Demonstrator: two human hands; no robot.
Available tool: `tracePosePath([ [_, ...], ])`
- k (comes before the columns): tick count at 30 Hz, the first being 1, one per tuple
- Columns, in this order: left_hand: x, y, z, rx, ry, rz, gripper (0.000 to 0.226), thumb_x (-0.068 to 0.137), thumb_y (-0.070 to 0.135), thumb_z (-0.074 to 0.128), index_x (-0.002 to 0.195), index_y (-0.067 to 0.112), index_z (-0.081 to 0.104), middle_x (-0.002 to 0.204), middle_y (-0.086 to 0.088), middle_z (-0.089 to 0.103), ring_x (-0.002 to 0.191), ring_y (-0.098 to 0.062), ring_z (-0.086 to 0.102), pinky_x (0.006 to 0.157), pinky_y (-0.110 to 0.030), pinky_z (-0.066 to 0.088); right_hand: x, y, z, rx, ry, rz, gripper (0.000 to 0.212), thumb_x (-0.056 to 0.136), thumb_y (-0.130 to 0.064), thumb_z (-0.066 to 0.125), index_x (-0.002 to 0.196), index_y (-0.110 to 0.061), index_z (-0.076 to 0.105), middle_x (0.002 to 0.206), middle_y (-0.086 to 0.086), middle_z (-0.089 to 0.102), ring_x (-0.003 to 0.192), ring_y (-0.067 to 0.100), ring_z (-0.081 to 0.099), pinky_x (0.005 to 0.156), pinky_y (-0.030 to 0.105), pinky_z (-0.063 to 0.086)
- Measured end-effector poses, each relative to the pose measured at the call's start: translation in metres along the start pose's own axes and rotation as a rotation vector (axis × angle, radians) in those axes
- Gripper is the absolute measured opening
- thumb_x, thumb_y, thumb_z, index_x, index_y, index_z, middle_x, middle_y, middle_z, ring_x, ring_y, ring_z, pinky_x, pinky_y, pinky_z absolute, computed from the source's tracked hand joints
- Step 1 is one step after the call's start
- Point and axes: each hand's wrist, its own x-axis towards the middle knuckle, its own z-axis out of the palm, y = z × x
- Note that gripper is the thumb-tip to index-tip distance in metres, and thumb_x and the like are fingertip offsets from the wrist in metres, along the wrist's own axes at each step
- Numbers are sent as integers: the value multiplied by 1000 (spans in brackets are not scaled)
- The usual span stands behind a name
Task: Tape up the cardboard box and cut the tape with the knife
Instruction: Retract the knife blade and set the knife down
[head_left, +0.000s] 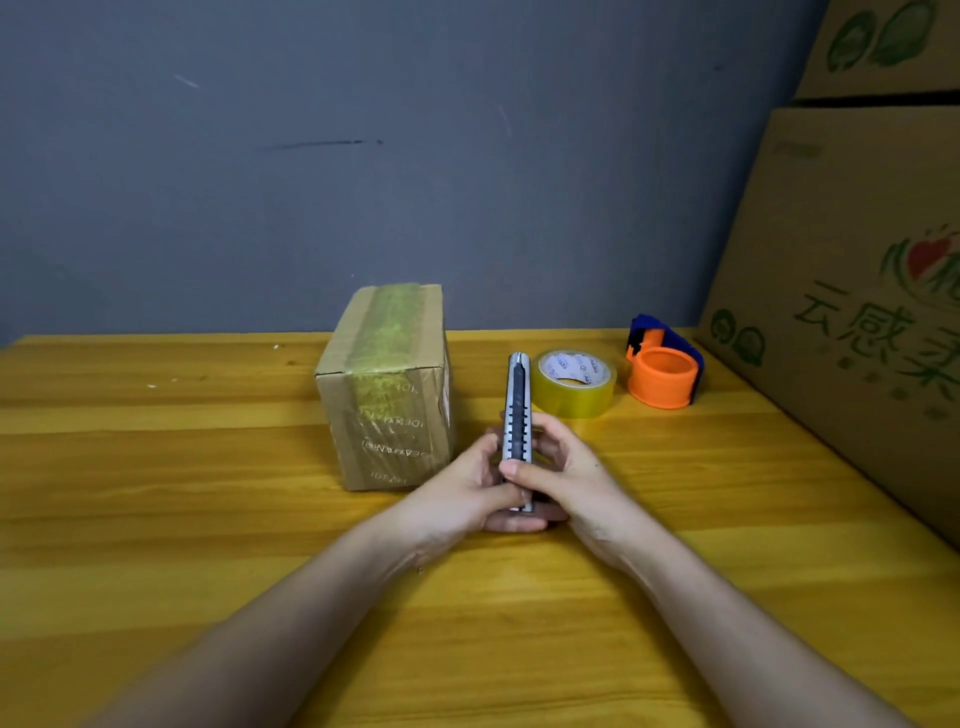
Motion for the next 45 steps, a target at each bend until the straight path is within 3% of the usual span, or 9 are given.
tracePosePath([
  [4, 2, -3, 4, 21, 44, 0, 23, 97, 3, 44, 116, 15, 37, 90, -2, 70, 70, -19, 74, 63, -24, 59, 0, 0, 2, 116, 81, 16, 20, 91, -10, 55, 111, -8, 60, 105, 7, 67, 92, 21, 66, 75, 28, 55],
  [11, 7, -11, 12, 152, 251, 76, 11, 95, 6, 50, 96, 15, 56, 66, 1, 71, 51, -8, 67, 44, -17, 52, 0, 1, 5, -11, 249, -79, 8, 92, -6, 55, 94, -12, 59, 79, 2, 61, 54, -3, 57, 47, 11, 42],
  [16, 10, -20, 20, 364, 463, 174, 32, 87, 0, 60, 110, 16, 45, 68, 1, 63, 47, -8, 62, 39, -20, 48, 5, 3, 7, -101, 324, -127, 9, 89, -4, 59, 92, -12, 61, 80, 4, 65, 67, 10, 58, 60, 19, 46],
  [19, 11, -20, 24, 450, 513, 200, 60, 77, -2, 68, 121, 22, 35, 81, -2, 66, 64, -22, 66, 56, -34, 57, 9, 0, 6, -161, 367, -130, 8, 89, -5, 59, 94, -9, 64, 83, 2, 66, 67, 1, 59, 62, 14, 47],
  [22, 15, -16, 26, 551, 525, 198, 67, 74, -1, 69, 130, 16, 37, 88, 3, 64, 81, -28, 69, 76, -47, 56, 16, -6, 3, -241, 388, -122, 10, 89, -7, 59, 87, -15, 65, 77, -1, 63, 68, 3, 59, 63, 13, 46],
  [26, 23, -4, 28, 660, 643, 143, 58, 79, 15, 67, 131, 20, 42, 87, 2, 69, 83, -32, 70, 74, -47, 56, 35, -14, -1, -345, 412, -43, 17, 90, -11, 58, 103, -7, 68, 93, 8, 70, 87, 22, 64, 82, 34, 52],
  [31, 36, 14, 35, 822, 751, 67, 53, 86, 26, 62, 135, 18, 43, 112, -7, 70, 105, -30, 64, 84, -37, 50, 51, -30, -3, -432, 431, 61, 33, 89, -14, 58, 121, -9, 58, 113, 9, 68, 104, 23, 64, 97, 42, 48],
  [37, 53, 23, 34, 854, 775, -41, 42, 89, 15, 50, 131, 17, 49, 121, -12, 65, 113, -34, 59, 88, -36, 46, 63, -32, -4, -550, 325, 169, 47, 82, -18, 65, 127, -11, 54, 122, 7, 65, 111, 24, 61, 99, 43, 47],
  [45, 76, 11, 20, 953, 751, -189, 35, 95, 11, 36, 125, 11, 55, 126, -17, 52, 114, -37, 56, 96, -40, 43, 77, -22, -4, -784, 315, 266, 39, 89, -29, 58, 123, -10, 58, 124, 11, 64, 115, 30, 58, 96, 36, 47],
])
